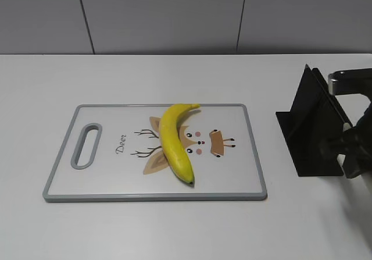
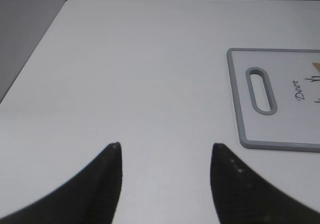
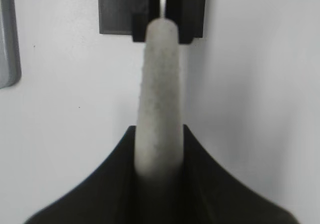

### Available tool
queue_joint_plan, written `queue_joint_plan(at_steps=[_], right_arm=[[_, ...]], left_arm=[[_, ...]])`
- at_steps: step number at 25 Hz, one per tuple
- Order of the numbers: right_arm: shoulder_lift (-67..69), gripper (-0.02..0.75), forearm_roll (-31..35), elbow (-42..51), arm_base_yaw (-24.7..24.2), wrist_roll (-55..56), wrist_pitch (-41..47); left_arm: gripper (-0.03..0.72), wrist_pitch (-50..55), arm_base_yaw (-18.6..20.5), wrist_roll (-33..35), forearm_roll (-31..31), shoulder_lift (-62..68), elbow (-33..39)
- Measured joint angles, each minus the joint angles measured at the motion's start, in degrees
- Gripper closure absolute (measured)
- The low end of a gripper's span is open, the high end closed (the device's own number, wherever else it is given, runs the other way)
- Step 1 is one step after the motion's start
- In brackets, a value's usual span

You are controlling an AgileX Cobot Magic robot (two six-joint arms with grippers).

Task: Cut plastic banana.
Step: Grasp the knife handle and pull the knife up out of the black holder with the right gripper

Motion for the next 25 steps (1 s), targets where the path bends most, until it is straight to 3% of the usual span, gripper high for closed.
queue_joint_plan(at_steps=[25], right_arm=[[-14.4, 0.567, 1.3, -3.1, 0.0, -3.1, 5.5]], left_arm=[[0.136, -0.2, 0.0, 0.0, 0.0, 0.0, 0.0]])
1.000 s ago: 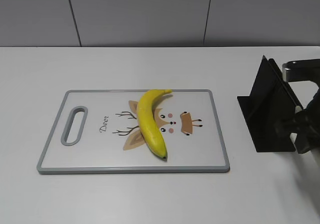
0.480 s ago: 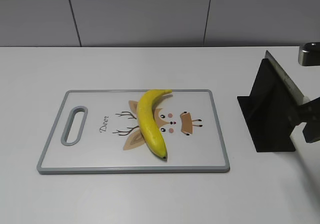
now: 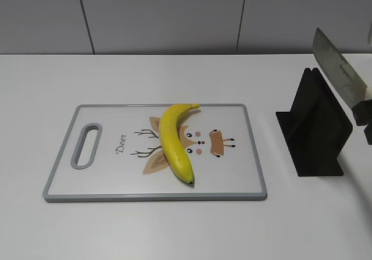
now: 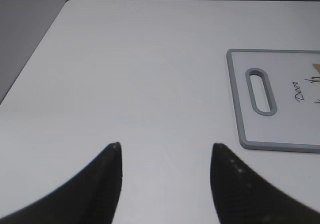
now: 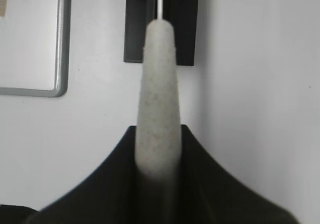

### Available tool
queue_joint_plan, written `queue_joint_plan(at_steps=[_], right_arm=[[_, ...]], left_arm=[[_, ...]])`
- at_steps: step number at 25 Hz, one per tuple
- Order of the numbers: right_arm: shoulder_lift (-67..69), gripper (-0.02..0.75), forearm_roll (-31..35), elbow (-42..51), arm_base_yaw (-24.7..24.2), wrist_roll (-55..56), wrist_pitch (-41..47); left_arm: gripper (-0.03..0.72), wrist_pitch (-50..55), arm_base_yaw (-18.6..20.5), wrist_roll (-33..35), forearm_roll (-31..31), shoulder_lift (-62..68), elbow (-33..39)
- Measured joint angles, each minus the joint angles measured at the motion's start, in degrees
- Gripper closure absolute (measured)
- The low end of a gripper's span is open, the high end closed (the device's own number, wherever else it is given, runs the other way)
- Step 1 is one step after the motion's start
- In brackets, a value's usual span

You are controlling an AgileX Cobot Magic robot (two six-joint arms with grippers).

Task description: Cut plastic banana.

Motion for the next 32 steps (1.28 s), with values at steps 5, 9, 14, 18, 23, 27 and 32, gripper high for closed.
queue_joint_plan(at_steps=[5, 9, 14, 18, 23, 27, 32], right_arm=[[-0.3, 0.567, 0.1, -4.7, 0.0, -3.2, 4.1], [-0.3, 0.567, 2.2, -9.1, 0.0, -12.1, 6.1], [0.7, 0.567, 4.3, -13.1, 0.0, -23.1, 9.2], [5.0, 0.567, 7.7, -16.0, 0.0, -29.4, 12.5], [11.0, 0.567, 10.3, -21.2, 0.0, -36.2, 15.7], [15.2, 0.567, 11.0, -25.5, 0.0, -42.3, 17.2], [18.7, 0.567, 16.3, -28.8, 0.0, -56.2, 17.2]], left_arm=[[0.136, -0.1, 0.0, 0.4, 0.0, 0.6, 0.0], [0.136, -0.7, 0.0, 3.3, -0.2, 5.3, -1.6], [0.137, -3.5, 0.0, 9.9, -1.3, 14.9, -5.3], [0.176, -8.4, -0.3, 17.3, -4.3, 24.4, -9.3], [0.204, -10.6, -7.9, 30.3, -7.8, 37.6, -15.8], [0.206, -9.0, -15.1, 37.4, -7.5, 49.4, -23.8], [0.206, -3.7, -21.9, 44.4, -7.5, 66.0, -37.9]])
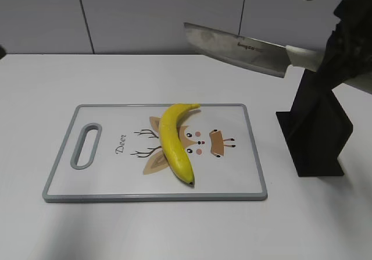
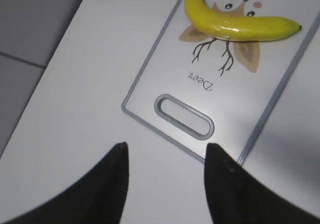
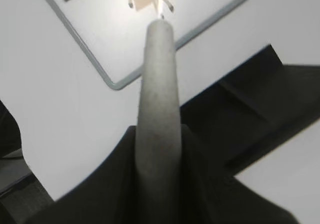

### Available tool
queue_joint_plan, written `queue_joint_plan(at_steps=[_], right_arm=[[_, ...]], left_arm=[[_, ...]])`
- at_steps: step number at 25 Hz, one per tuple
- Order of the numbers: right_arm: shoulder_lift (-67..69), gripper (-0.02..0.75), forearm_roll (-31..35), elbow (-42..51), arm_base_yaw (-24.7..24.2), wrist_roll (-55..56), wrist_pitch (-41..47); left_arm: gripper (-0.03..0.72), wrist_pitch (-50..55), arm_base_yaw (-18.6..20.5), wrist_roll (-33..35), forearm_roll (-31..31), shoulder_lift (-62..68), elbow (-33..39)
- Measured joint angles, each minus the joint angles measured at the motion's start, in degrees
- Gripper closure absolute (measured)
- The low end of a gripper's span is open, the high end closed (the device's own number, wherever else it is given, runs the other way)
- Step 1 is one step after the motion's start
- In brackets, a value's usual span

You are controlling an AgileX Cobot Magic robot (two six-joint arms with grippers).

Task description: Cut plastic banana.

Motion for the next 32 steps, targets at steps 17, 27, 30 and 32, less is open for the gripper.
queue_joint_plan(at_steps=[17, 27, 30, 32], right_arm=[[9.1, 0.567, 5.9, -4.4, 3.4, -20.4, -3.1], [14.6, 0.567, 7.1, -9.0, 4.4, -27.5, -3.5], [15.0, 0.567, 7.3, -9.5, 4.4, -28.1, -4.1], [15.0, 0.567, 7.4, -9.6, 4.4, -28.4, -4.7]], left_arm=[[0.208, 10.4, -3.2, 30.7, -14.4, 32.3, -27.3], [0.236, 7.2, -3.4, 34.4, -15.1, 39.0, -27.4], [0.239, 5.9, -3.4, 34.6, -15.2, 40.5, -27.5], [0.257, 4.9, -3.4, 34.6, -15.4, 41.0, -27.6]])
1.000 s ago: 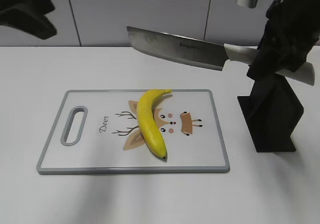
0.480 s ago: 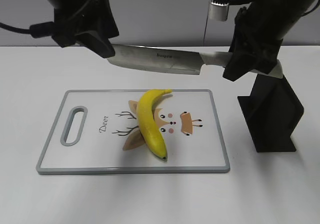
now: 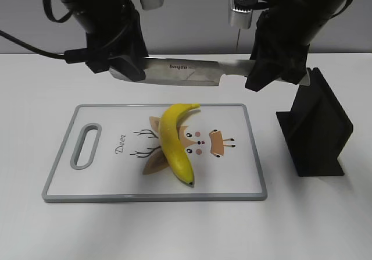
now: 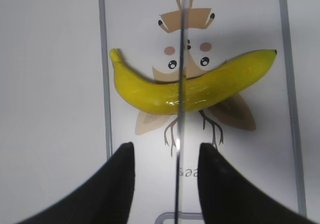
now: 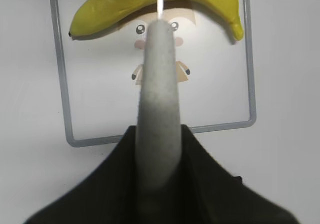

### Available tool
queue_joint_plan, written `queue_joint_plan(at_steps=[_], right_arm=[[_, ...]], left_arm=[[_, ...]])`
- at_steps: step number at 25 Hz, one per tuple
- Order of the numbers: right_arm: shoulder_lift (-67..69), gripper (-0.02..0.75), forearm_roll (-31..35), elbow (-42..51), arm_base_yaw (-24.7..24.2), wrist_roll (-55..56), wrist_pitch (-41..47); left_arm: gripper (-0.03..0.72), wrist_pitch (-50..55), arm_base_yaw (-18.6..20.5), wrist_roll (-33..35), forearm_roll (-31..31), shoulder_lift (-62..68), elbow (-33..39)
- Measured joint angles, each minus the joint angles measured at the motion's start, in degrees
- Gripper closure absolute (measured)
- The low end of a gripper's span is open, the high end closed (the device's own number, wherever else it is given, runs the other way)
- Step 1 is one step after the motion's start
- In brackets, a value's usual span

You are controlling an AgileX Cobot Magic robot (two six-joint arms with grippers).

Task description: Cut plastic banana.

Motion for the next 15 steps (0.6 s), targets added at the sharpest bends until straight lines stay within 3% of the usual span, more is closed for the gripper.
queue_joint_plan(at_steps=[9, 11, 15], right_arm=[[2.9, 0.567, 0.1, -0.2, 0.0, -0.9, -1.3], [3.3, 0.567, 0.2, -0.2, 0.0, -0.9, -1.7], [3.7, 0.567, 0.2, -0.2, 0.1, -1.5, -2.2]], left_arm=[[0.645, 0.1, 0.0, 0.0, -0.3, 1.0, -0.1], [0.689, 0.3, 0.0, -0.1, -0.3, 1.1, -0.1], [0.698, 1.1, 0.0, -0.2, 0.1, 2.1, -0.1]])
